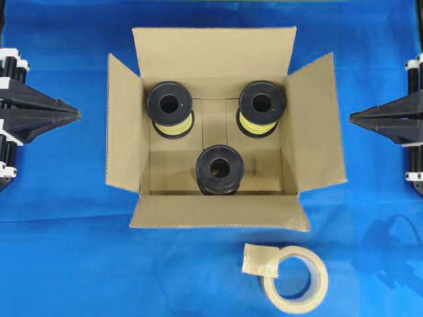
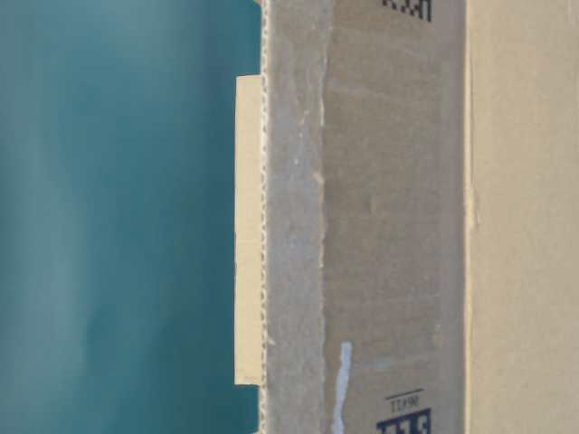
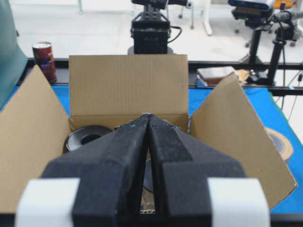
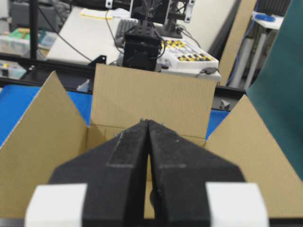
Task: Close the cardboard box.
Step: 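Move both grippers inward toward the left and right side flaps of the box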
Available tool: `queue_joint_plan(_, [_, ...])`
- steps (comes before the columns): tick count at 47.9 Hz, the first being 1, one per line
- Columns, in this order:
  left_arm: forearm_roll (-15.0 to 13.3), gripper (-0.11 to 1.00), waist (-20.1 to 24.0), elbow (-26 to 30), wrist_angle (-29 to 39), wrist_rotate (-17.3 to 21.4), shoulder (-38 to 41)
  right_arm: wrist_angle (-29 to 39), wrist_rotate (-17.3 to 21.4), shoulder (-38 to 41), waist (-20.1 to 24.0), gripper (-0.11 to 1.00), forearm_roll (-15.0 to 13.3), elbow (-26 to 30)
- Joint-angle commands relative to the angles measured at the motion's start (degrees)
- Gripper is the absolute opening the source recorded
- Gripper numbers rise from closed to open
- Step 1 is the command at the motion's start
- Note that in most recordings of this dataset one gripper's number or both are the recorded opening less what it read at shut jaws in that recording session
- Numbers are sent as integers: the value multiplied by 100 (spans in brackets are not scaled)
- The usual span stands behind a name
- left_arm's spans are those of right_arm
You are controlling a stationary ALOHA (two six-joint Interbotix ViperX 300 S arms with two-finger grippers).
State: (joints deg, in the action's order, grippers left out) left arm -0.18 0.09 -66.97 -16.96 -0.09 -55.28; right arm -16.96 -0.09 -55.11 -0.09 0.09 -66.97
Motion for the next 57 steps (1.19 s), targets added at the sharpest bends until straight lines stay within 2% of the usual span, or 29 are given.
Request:
queue_joint_plan(1, [-167,0,9,0,105,62,-26,9,0,-70,-9,0,0,18])
queue_joint_plan(10, [-167,0,9,-176,158,79,-44,879,79,-413,-132,0,70,-114])
queue_joint_plan(15, [-167,0,53,-448,-35,79,9,949,79,-668,-158,0,141,-352])
queue_joint_plan(23, [-193,0,105,-1002,-738,53,185,896,97,-800,-185,0,220,-853])
queue_joint_plan(32, [-202,0,114,-1547,-1450,-35,624,387,97,-413,-185,0,457,-1318])
queue_joint_plan(42, [-202,0,97,-1749,-2101,-44,1362,-844,132,527,-185,0,677,-1758])
queue_joint_plan(49, [-202,0,70,-1731,-2426,-53,1828,-1538,185,1125,-193,0,686,-1837])
queue_joint_plan(57, [-202,0,70,-1582,-2619,-79,2127,-1784,281,1415,-185,0,703,-1635])
